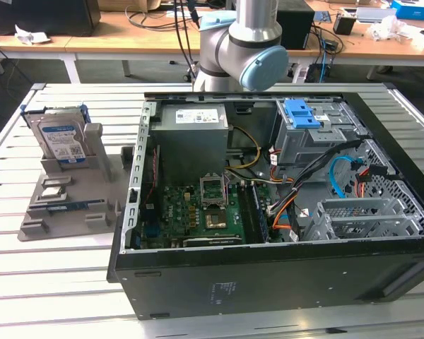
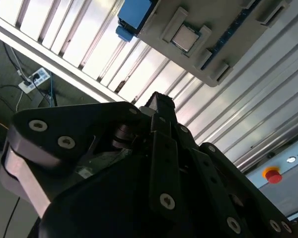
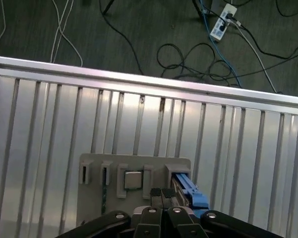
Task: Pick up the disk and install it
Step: 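Pick up the disk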
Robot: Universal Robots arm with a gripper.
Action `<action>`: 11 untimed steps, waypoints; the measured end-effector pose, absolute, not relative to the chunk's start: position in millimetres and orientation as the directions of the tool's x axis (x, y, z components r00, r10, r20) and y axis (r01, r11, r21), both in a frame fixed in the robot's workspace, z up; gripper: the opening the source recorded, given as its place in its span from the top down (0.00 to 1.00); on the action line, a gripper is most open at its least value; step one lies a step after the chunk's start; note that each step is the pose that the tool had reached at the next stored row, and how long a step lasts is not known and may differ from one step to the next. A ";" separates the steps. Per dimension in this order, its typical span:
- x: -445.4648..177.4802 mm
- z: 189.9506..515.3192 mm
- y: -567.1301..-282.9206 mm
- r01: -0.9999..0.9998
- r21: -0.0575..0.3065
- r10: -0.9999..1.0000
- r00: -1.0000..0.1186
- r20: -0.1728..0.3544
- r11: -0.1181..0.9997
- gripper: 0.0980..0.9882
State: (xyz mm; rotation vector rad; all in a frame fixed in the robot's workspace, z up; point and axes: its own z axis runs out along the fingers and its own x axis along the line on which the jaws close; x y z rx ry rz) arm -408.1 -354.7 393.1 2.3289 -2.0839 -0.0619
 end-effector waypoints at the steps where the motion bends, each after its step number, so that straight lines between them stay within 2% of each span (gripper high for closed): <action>1: -408.1 393.1 -354.7 -0.994 0.038 -0.995 0.098 -0.019 -0.099 0.99; 11: -408.1 393.0 -354.7 -0.997 0.038 -0.998 -0.062 -0.015 0.062 0.99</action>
